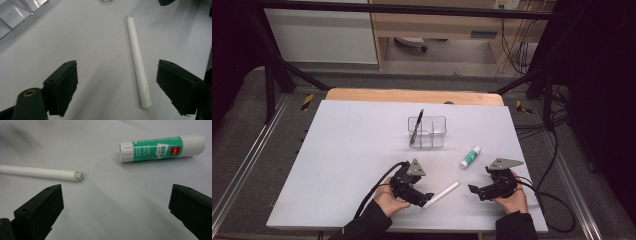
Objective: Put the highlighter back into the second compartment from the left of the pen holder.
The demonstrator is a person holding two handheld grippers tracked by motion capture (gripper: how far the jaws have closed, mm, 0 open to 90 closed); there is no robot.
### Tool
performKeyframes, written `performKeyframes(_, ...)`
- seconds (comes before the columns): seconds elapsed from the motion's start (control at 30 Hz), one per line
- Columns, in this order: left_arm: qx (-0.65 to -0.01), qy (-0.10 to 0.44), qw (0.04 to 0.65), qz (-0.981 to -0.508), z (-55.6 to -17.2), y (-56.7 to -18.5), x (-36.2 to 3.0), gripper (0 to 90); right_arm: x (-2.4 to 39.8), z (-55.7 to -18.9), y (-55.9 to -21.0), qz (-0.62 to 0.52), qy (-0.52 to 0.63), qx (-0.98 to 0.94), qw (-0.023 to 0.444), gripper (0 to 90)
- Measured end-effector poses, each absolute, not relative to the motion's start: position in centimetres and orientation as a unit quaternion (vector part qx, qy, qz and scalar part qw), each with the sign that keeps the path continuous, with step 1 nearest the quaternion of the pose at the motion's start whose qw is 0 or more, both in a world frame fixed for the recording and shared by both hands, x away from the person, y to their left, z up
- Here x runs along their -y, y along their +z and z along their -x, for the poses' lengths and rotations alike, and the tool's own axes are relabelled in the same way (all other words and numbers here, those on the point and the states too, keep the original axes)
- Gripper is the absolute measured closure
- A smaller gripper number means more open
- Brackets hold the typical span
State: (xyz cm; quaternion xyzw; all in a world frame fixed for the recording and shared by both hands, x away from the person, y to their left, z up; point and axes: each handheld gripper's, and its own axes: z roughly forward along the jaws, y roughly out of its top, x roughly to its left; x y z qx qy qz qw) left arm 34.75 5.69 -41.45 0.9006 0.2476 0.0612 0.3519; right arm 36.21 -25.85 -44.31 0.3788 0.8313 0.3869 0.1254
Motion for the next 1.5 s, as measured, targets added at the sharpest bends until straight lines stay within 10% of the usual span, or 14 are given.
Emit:
performKeyframes(0.63, -0.253, 0.031, 0.334, -0.907, -33.5, -43.7, -2.9, 68.8, 25.8, -36.2, -44.3, -0.378, 0.388, -0.831, 0.126, 0.1)
performKeyframes(1.5, -0.275, 0.041, 0.328, -0.903, -33.3, -44.1, -2.5, 78.0, 25.8, -36.2, -44.4, -0.374, 0.388, -0.833, 0.124, 0.1)
